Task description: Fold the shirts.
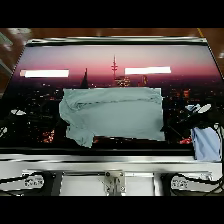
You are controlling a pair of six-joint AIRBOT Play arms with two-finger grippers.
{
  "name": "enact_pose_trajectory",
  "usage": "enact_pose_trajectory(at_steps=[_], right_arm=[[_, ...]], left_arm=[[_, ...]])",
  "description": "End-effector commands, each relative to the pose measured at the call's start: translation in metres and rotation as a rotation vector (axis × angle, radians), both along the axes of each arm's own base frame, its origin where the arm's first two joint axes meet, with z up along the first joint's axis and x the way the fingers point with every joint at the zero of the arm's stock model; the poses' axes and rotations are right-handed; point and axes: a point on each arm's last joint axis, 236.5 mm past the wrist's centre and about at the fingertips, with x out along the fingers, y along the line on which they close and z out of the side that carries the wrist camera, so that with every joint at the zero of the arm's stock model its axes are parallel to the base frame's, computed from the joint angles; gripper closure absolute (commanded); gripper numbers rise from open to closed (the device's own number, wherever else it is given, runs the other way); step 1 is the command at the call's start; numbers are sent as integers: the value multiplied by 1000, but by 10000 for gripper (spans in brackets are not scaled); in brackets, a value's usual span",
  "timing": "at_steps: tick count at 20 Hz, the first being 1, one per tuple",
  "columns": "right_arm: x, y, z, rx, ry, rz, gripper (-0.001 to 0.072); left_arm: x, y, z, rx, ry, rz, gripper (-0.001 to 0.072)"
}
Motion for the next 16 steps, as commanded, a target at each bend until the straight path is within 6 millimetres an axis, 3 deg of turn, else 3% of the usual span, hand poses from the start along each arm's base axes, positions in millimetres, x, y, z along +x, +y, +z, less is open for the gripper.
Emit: enact_pose_trajectory(at_steps=[1,3,4,6,7,8,10,12,13,14,15,16], right_arm=[[7,15,-14,-7,-45,-12,33],[8,23,-14,-10,-42,4,36],[8,28,-14,-11,-42,20,142],[6,42,-12,6,-42,58,535],[8,51,-6,36,-55,81,649],[15,61,5,80,-102,127,652],[46,72,47,130,-263,170,653],[95,77,127,130,-565,232,652],[116,75,185,87,-753,282,652],[129,71,245,15,-925,318,652],[136,65,317,-84,-1120,329,652],[134,60,388,-183,-1308,318,652]], left_arm=[[-3,-4,12,-14,-33,-34,673],[-1,-3,15,-12,-42,-35,672],[1,-3,16,-10,-47,-35,673],[7,-1,20,-5,-65,-37,673],[13,1,26,3,-88,-38,675],[21,3,35,17,-128,-40,675],[44,11,75,64,-264,-42,676],[69,19,151,146,-498,-53,676],[77,21,203,192,-637,-52,676],[80,24,275,267,-834,-33,676],[75,28,346,347,-1025,9,675],[60,31,419,432,-1222,67,674]])
